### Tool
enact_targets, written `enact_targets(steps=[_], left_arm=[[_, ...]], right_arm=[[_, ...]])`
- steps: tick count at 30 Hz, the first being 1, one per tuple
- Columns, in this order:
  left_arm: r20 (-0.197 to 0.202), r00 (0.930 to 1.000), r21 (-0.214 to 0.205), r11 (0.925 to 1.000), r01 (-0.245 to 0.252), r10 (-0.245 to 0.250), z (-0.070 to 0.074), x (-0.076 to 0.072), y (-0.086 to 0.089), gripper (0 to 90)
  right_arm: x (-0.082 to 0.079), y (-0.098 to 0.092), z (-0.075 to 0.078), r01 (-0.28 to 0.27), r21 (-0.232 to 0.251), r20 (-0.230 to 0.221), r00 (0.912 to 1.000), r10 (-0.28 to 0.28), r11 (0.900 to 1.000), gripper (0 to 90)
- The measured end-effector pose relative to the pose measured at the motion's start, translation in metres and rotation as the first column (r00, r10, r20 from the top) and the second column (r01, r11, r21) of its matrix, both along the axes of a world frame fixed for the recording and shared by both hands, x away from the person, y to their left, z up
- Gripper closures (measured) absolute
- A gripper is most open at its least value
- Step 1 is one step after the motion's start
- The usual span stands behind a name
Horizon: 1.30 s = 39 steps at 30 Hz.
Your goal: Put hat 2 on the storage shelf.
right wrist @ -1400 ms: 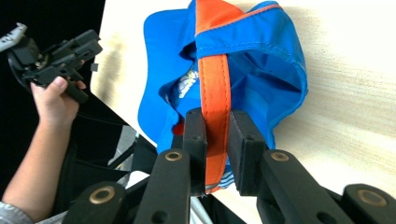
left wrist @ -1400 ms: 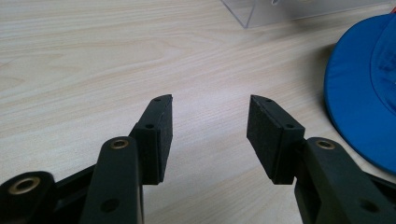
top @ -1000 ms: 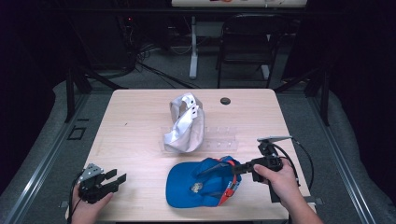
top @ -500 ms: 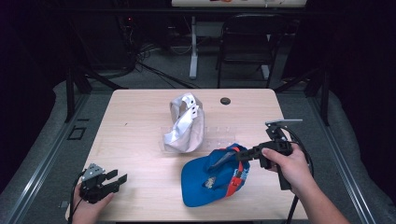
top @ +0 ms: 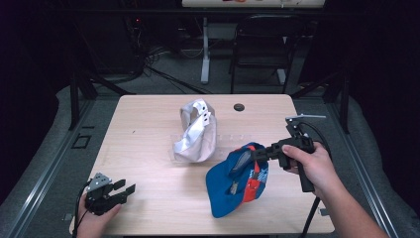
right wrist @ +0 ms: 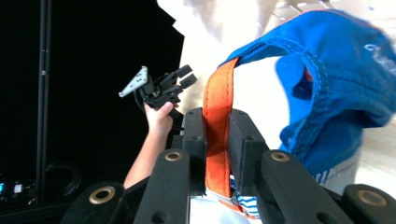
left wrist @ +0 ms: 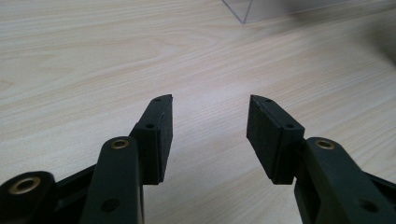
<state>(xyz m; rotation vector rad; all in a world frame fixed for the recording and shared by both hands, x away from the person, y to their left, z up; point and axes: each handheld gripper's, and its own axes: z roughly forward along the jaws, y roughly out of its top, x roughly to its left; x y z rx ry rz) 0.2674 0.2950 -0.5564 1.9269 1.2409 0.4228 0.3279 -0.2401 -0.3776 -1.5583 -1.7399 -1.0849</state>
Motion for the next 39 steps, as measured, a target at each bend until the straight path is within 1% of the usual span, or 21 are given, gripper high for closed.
enact_targets(steps=[2,3,4,5,6,8,12,14,16,22,25,26,27,30,31,33,34,36,37,38,39], left_arm=[[0.0,1.0,-0.001,1.0,-0.001,0.001,0.0,-0.001,0.0,51.1],[0.0,1.0,-0.001,1.0,-0.001,0.001,0.0,-0.001,0.0,51.1],[0.01,0.9999,-0.008,1.0,-0.006,0.006,-0.001,0.0,-0.001,51.1],[0.009,0.9999,-0.008,1.0,-0.006,0.006,-0.001,-0.001,0.0,51.1],[0.009,0.9999,-0.007,1.0,-0.005,0.005,0.0,-0.001,0.0,51.1],[0.01,0.9999,-0.006,1.0,-0.005,0.005,0.0,-0.001,0.0,51.1],[0.015,0.9999,-0.006,1.0,-0.004,0.005,0.0,-0.001,0.0,51.1],[0.004,1.0,0.0,1.0,0.002,-0.002,0.001,-0.001,0.0,51.1],[0.004,1.0,-0.001,1.0,0.002,-0.002,0.001,-0.001,0.0,51.1],[0.003,1.0,0.0,1.0,0.002,-0.002,0.001,-0.001,-0.001,51.1],[0.004,1.0,0.0,1.0,0.003,-0.003,0.001,-0.001,-0.001,51.1],[0.005,1.0,0.001,1.0,0.003,-0.003,0.001,-0.001,-0.001,51.1],[0.005,1.0,0.0,1.0,0.002,-0.002,0.001,-0.001,0.0,51.1],[0.01,0.9999,-0.01,0.9999,-0.005,0.005,0.0,-0.001,0.0,51.1],[0.01,0.9999,-0.007,1.0,-0.004,0.004,0.0,-0.001,0.0,51.1],[0.011,0.9999,-0.005,1.0,-0.003,0.003,0.0,-0.001,0.001,51.1],[0.012,0.9999,-0.005,1.0,-0.002,0.002,0.0,-0.001,0.001,51.1],[0.014,0.9999,-0.008,1.0,-0.004,0.004,0.001,-0.001,0.001,51.1],[0.012,0.9999,-0.009,1.0,-0.005,0.005,0.0,-0.001,0.001,51.1],[-0.004,1.0,0.001,1.0,0.004,-0.004,0.002,-0.001,0.003,51.1],[-0.003,1.0,0.0,1.0,0.004,-0.004,0.002,-0.001,0.003,51.1]], right_arm=[[0.0,0.001,0.008,0.004,0.002,0.008,1.0,-0.004,1.0,78.6],[0.0,0.001,0.008,0.004,0.002,0.008,1.0,-0.004,1.0,78.6],[0.0,0.002,0.015,0.012,-0.003,0.015,0.9998,-0.012,0.9999,78.6],[0.0,0.002,0.015,0.012,-0.003,0.015,0.9998,-0.012,0.9999,78.6],[0.0,0.001,0.02,0.024,-0.012,0.018,0.9995,-0.024,0.9996,78.6],[0.0,0.0,0.022,0.022,-0.02,0.021,0.9996,-0.021,0.9996,78.6],[0.0,-0.007,0.029,0.043,-0.034,0.024,0.9988,-0.043,0.9985,78.6],[0.0,-0.011,0.032,0.061,-0.029,0.018,0.998,-0.061,0.9977,78.6],[0.001,-0.017,0.036,0.083,-0.007,0.01,0.9965,-0.083,0.9965,78.6],[0.004,-0.023,0.044,0.105,0.015,0.011,0.9944,-0.105,0.9943,78.7],[0.008,-0.024,0.052,0.123,0.038,0.013,0.9922,-0.124,0.9917,78.7],[0.011,-0.024,0.058,0.123,0.046,0.018,0.9921,-0.124,0.9913,78.7],[0.011,-0.024,0.058,0.123,0.046,0.018,0.9921,-0.124,0.9913,78.7],[0.018,-0.021,0.071,0.142,0.045,0.038,0.9889,-0.144,0.9888,78.7],[0.018,-0.021,0.071,0.142,0.045,0.038,0.9889,-0.144,0.9888,78.7],[0.022,-0.02,0.078,0.152,0.049,0.046,0.987,-0.154,0.9872,78.7],[0.026,-0.019,0.085,0.162,0.044,0.052,0.9851,-0.164,0.9858,78.7],[0.03,-0.018,0.089,0.168,0.045,0.058,0.9836,-0.171,0.9847,78.7],[0.03,-0.018,0.089,0.168,0.045,0.058,0.9836,-0.171,0.9847,78.7],[0.032,-0.017,0.091,0.172,0.044,0.062,0.9827,-0.175,0.9841,78.7],[0.034,-0.016,0.094,0.174,0.04,0.063,0.9824,-0.176,0.9839,78.7]])
